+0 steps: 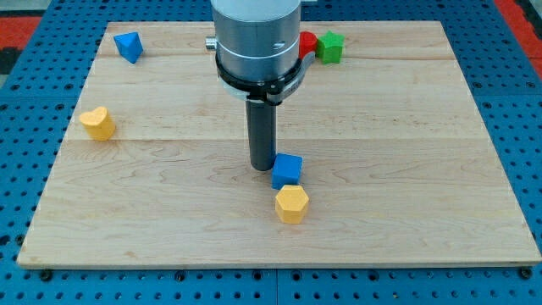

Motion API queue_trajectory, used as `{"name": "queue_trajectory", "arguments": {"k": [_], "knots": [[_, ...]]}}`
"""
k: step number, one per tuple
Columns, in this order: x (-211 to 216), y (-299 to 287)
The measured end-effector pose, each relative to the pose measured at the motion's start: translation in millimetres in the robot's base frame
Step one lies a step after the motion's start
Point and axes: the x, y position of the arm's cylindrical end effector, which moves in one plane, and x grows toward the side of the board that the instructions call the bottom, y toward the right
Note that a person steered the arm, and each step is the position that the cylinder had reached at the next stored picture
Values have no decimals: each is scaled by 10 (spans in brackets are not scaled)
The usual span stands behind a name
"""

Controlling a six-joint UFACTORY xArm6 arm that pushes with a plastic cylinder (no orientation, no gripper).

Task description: Slide the blue cube a bit down

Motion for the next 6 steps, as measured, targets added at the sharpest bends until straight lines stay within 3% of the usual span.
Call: {"name": "queue_trajectory", "arguments": {"k": [1,2,6], "knots": [[-317,0],[-367,176],[173,-106]]}}
